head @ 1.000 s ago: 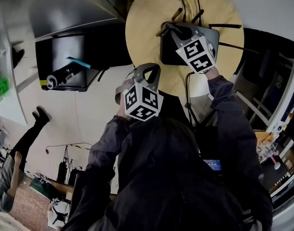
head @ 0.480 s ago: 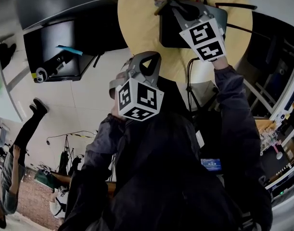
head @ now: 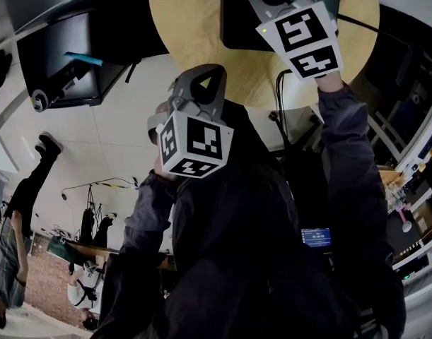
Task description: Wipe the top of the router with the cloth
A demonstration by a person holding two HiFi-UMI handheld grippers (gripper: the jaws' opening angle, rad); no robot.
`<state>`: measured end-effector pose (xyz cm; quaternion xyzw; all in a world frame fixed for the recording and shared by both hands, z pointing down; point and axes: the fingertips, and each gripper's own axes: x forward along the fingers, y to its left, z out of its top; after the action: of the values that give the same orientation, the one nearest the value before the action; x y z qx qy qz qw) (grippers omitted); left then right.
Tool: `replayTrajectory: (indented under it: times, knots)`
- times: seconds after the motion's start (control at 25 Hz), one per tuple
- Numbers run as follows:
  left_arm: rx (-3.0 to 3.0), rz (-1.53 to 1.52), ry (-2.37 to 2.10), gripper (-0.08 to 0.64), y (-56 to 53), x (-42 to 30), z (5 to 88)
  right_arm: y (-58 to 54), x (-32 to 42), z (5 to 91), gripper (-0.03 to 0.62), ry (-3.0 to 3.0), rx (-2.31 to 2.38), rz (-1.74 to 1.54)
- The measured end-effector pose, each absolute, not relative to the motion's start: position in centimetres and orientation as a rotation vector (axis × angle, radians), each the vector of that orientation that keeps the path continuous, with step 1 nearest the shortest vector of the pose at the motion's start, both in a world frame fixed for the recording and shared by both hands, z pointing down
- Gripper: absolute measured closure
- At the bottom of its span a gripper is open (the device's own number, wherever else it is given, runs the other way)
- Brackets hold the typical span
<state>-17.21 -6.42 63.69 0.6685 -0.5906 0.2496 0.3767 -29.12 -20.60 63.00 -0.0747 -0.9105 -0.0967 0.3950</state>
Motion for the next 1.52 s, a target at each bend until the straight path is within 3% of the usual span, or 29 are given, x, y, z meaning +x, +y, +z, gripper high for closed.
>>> replayTrajectory:
  times: [1.52]
  knots:
    - [1.809, 0.671, -1.442, 0.56, -7.2, -17.7, 63.7, -11.2, -21.0, 65.7, 0.558, -2.147, -0.29, -0.2]
